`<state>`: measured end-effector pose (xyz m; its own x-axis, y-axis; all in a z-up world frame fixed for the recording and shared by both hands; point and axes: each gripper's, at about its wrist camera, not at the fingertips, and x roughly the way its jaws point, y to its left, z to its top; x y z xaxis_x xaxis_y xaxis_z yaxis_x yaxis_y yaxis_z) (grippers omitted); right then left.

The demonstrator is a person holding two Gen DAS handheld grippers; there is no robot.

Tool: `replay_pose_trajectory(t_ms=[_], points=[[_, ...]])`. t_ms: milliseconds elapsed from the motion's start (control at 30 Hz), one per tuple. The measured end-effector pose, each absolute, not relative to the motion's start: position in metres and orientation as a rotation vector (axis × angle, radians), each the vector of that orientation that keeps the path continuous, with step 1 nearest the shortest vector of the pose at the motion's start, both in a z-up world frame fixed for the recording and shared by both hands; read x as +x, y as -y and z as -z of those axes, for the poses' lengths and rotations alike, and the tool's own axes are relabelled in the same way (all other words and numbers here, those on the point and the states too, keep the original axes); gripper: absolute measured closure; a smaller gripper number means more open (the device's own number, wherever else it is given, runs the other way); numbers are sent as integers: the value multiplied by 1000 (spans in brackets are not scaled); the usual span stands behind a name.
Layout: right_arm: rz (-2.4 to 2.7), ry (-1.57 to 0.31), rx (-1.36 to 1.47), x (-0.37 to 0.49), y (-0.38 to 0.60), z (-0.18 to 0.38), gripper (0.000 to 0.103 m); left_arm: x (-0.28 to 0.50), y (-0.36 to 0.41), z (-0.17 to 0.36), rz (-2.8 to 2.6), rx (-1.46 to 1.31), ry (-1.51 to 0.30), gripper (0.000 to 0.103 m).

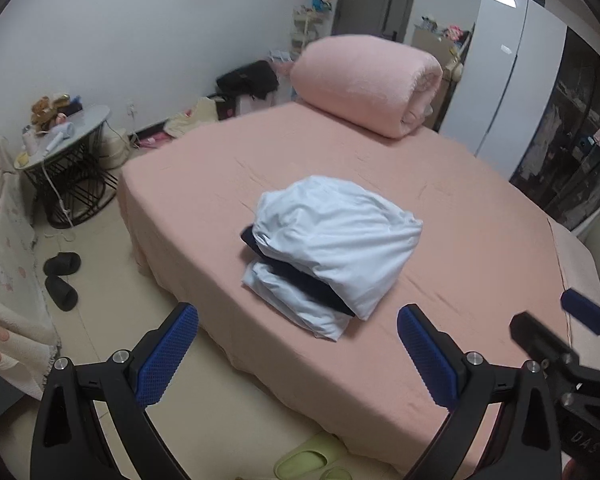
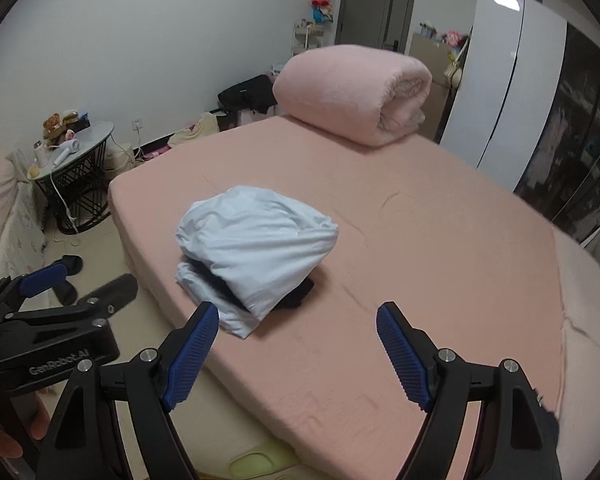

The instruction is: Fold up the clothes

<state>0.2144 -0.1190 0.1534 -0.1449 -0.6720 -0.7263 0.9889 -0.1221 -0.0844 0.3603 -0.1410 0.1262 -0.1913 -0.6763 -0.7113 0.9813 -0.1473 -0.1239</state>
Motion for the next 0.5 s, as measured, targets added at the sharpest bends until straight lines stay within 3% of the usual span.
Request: replay_pose_trajectory(t_ms=[500], points=[[1642, -712, 622, 210, 108, -149, 22, 341, 126, -130, 1674, 648, -608, 2]])
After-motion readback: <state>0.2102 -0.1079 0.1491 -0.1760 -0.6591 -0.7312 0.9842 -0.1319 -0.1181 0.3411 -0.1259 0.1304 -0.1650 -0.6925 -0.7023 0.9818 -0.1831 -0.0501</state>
